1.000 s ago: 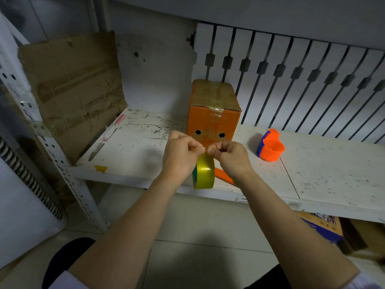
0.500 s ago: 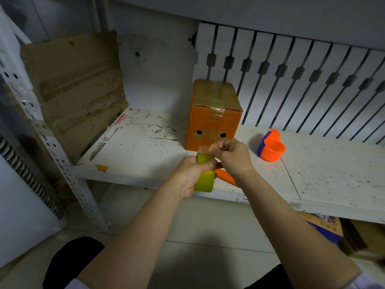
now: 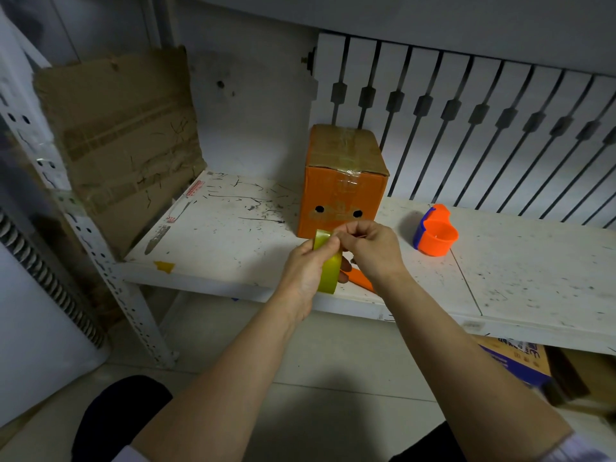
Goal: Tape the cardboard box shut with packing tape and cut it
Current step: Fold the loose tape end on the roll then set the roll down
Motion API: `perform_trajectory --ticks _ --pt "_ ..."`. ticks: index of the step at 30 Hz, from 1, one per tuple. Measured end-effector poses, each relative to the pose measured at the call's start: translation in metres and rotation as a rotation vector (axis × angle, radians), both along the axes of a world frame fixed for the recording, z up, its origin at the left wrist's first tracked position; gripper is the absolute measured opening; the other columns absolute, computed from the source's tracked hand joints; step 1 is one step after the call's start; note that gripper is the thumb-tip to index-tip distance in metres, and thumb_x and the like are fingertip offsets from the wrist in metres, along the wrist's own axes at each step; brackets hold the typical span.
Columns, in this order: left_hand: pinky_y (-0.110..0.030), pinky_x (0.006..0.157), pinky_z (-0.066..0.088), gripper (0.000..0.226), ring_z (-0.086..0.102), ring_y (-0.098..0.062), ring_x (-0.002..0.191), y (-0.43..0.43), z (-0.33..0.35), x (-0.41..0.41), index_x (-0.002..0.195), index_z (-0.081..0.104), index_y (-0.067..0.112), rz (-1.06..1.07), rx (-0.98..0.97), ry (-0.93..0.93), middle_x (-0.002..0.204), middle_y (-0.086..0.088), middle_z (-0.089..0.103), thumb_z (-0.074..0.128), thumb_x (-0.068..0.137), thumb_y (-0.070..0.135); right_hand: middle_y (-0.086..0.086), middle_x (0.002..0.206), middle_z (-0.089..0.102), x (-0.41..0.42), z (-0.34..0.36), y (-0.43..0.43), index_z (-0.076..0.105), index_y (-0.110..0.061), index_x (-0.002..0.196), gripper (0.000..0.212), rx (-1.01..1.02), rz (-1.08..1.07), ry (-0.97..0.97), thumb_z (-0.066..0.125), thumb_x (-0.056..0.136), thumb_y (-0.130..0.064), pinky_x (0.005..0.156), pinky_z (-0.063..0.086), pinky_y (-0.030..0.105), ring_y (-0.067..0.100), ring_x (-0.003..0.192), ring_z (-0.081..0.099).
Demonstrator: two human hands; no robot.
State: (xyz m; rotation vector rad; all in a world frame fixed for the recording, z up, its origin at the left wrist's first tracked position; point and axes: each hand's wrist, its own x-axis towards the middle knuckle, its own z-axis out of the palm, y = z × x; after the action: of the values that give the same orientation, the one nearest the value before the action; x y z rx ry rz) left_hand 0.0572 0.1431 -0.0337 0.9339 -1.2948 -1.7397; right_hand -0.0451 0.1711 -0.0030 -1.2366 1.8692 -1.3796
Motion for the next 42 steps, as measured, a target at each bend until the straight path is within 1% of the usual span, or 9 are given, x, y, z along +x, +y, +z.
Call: perform_trajectory --ticks 4,11,14,18,22,25,30,35,42 --pt "-0.028 0.055 0.051 0.025 0.061 -0.019 0.050 0.001 -0.002 -0.001 0.088 0.068 0.013 0.041 -0.001 0.032 0.059 -0.004 0.068 0.053 0.091 0.033 0.002 0.072 0.063 0.001 -0.002 0.002 0.067 -0.009 0.081 0.009 -0.037 -0.008 -0.082 0.060 0.086 -0.007 0.048 0.051 0.015 0.011 0.062 0.058" --pt "-0.030 0.055 0.052 0.047 0.059 -0.021 0.047 0.003 -0.006 -0.001 0.081 0.066 0.008 0.155 0.050 -0.037 0.058 -0.009 0.065 0.042 0.093 0.047 0.004 0.081 0.063 0.006 -0.014 0.000 0.060 -0.014 0.090 0.004 -0.011 -0.063 -0.066 0.056 0.090 -0.015 0.058 0.053 0.020 0.015 0.069 0.062" --pt "-0.038 0.064 0.054 0.053 0.061 -0.024 0.047 0.002 -0.005 -0.004 0.074 0.065 0.013 0.250 0.040 -0.103 0.057 -0.010 0.066 0.037 0.092 0.053 0.005 0.080 0.064 0.008 -0.015 -0.001 0.057 -0.015 0.088 0.023 0.054 -0.058 -0.116 0.048 0.093 -0.036 0.062 0.056 0.028 0.018 0.067 0.063" --pt "-0.031 0.057 0.054 0.057 0.062 -0.020 0.055 0.004 -0.001 -0.012 0.067 0.060 0.017 0.302 -0.012 -0.192 0.061 -0.005 0.063 0.027 0.093 0.057 0.007 0.085 0.058 0.011 -0.015 -0.003 0.046 -0.016 0.097 0.036 0.089 -0.029 -0.098 0.066 0.081 -0.041 0.053 0.053 0.036 0.021 0.065 0.058" --pt "-0.025 0.058 0.044 0.053 0.057 -0.015 0.070 0.003 -0.005 -0.021 0.067 0.055 0.023 0.299 -0.047 -0.216 0.070 0.000 0.058 0.023 0.094 0.056 0.003 0.100 0.060 0.006 -0.014 -0.005 0.047 -0.021 0.096 0.019 0.090 -0.090 -0.041 0.057 0.088 -0.035 0.074 0.059 0.048 0.025 0.089 0.063" --pt "-0.026 0.059 0.045 0.053 0.059 -0.019 0.072 0.002 -0.008 -0.028 0.068 0.056 0.021 0.302 -0.065 -0.206 0.076 -0.006 0.062 0.024 0.095 0.053 0.000 0.103 0.057 0.000 -0.015 -0.004 0.047 -0.022 0.098 0.011 0.088 -0.093 -0.023 0.047 0.094 -0.032 0.074 0.057 0.038 0.018 0.088 0.058" --pt "-0.028 0.066 0.048 0.054 0.059 -0.018 0.075 -0.002 -0.010 -0.043 0.074 0.057 0.020 0.348 0.026 -0.112 0.076 -0.003 0.061 0.020 0.095 0.053 0.008 0.112 0.062 -0.010 -0.016 0.000 0.053 -0.017 0.103 0.029 0.121 -0.058 -0.161 0.043 0.094 -0.042 0.091 0.052 0.042 0.025 0.102 0.060" --pt "-0.044 0.094 0.050 0.062 0.061 -0.028 0.104 -0.005 -0.022 -0.070 0.099 0.060 0.019 0.258 0.137 -0.104 0.114 -0.013 0.063 0.019 0.088 0.064 0.018 0.099 0.070 -0.029 -0.027 0.005 0.066 -0.004 0.097 0.024 0.088 -0.073 -0.019 0.059 0.088 -0.025 0.085 0.054 0.047 0.033 0.092 0.064" --pt "-0.033 0.088 0.035 0.065 0.060 -0.022 0.100 -0.013 -0.031 -0.101 0.097 0.068 0.008 0.136 0.015 -0.262 0.105 -0.009 0.070 0.014 0.098 0.045 0.018 0.100 0.067 -0.106 -0.061 0.019 0.061 -0.013 0.104 0.023 0.293 -0.428 0.341 0.052 0.088 -0.027 0.083 0.047 0.043 0.039 0.096 0.060"
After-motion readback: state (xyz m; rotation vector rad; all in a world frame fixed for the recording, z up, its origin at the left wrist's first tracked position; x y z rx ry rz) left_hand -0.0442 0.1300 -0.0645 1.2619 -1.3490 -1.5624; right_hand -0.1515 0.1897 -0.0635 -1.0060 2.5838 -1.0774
